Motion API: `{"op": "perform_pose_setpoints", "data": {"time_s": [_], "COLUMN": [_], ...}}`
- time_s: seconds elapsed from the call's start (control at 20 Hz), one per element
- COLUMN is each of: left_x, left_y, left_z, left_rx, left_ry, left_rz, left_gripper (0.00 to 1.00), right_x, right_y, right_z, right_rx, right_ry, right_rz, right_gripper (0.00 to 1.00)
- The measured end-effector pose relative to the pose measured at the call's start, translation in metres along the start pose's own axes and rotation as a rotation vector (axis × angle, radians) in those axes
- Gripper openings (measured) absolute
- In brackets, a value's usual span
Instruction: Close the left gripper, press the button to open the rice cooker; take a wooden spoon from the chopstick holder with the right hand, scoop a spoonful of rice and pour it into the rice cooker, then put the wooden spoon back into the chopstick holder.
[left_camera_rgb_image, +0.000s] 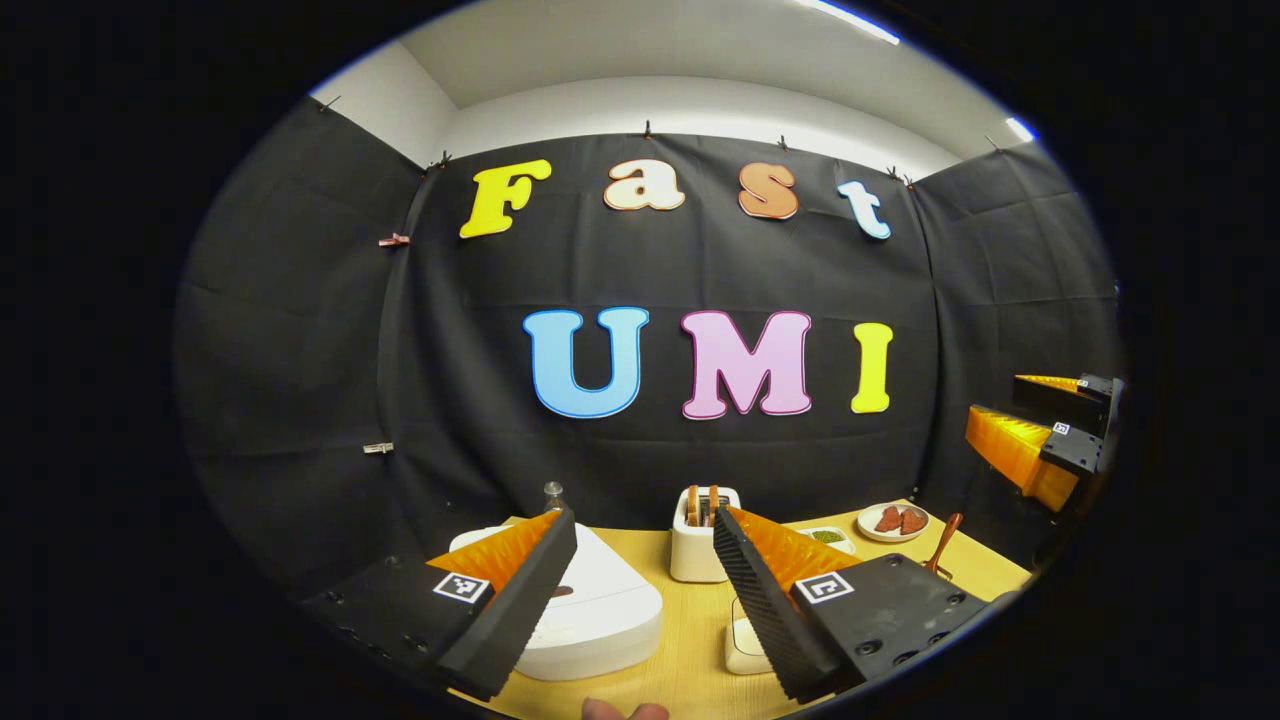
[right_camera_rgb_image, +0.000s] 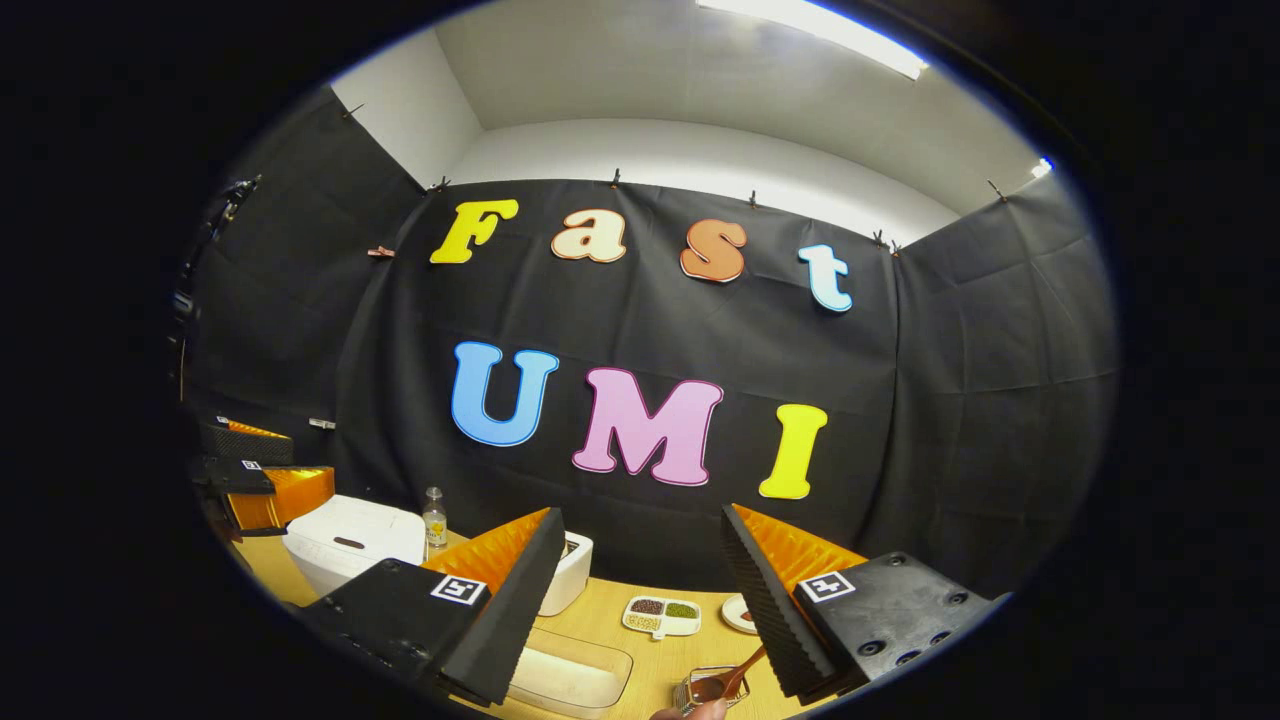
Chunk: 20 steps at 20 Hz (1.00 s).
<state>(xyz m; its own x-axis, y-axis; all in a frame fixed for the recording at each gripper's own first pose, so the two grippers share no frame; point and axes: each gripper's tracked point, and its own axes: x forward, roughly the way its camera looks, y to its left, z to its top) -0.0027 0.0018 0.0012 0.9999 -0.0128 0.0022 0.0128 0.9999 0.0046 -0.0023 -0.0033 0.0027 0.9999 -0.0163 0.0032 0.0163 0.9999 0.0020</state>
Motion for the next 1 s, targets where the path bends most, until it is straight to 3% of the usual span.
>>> {"op": "perform_pose_setpoints", "data": {"time_s": [1.0], "left_x": [0.003], "left_y": [0.011], "left_z": [-0.006], "left_rx": [-0.025], "left_ry": [-0.003], "left_rz": [0.005], "left_gripper": [0.95], "right_x": [-0.004], "right_y": [0.003], "right_z": [-0.001], "right_rx": [0.007], "right_ry": [0.022], "right_rz": [0.023], "right_gripper": [0.97]}}
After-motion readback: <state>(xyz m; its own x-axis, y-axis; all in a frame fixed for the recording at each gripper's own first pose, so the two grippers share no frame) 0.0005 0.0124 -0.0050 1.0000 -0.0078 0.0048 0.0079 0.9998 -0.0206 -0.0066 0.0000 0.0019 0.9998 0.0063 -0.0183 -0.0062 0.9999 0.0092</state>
